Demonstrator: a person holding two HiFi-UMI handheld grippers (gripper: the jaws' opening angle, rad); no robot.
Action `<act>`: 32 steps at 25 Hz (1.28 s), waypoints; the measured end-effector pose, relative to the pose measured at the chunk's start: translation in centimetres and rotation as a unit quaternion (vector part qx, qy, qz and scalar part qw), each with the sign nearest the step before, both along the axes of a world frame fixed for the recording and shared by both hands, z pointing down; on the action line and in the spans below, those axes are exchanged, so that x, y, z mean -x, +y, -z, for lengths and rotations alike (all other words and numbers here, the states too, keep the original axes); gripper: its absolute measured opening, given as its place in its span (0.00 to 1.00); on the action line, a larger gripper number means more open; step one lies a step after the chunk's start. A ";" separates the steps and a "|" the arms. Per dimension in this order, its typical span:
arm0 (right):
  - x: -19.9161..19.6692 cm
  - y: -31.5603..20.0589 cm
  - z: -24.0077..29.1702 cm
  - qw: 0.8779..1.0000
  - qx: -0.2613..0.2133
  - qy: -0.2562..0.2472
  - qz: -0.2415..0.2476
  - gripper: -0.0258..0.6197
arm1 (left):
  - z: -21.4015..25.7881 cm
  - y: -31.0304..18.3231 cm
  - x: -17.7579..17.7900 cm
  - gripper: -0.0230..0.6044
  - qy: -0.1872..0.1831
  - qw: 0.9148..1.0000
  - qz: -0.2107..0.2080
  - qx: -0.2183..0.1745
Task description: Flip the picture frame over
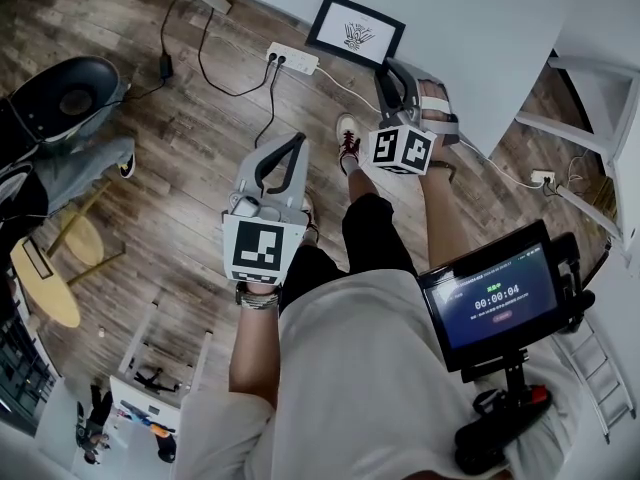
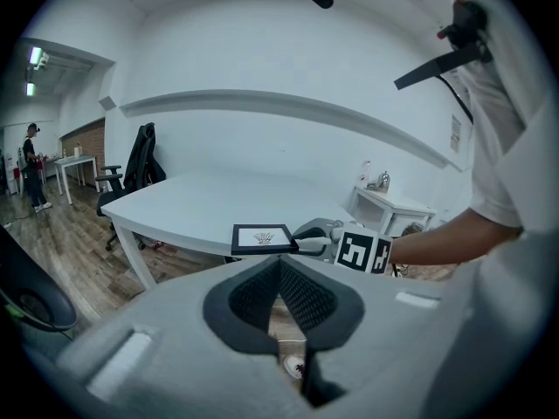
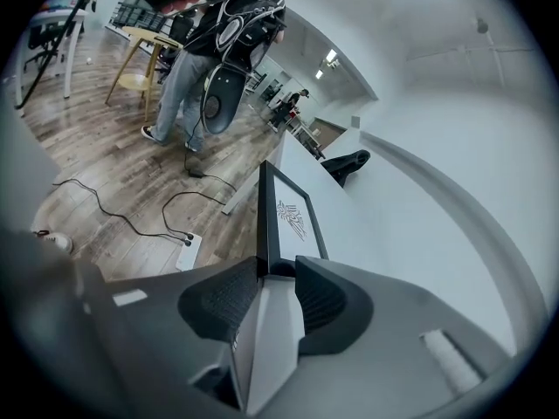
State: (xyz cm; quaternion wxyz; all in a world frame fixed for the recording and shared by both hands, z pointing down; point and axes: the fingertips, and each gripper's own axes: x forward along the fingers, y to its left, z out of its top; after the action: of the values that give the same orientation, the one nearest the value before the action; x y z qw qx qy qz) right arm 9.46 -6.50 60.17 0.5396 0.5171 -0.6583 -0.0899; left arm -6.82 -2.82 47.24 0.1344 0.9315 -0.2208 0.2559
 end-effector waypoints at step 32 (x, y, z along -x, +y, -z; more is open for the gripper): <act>-6.8 -4.6 8.3 0.949 0.118 -0.280 -0.084 0.16 | 6.0 -6.6 -8.0 0.04 0.012 1.000 0.012 -0.023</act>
State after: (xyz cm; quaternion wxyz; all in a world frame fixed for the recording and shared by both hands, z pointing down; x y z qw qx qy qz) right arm 16.25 -11.10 51.90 0.3965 0.5073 -0.7432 0.1822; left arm 1.22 -9.42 41.21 0.1188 0.9346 -0.2361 0.2379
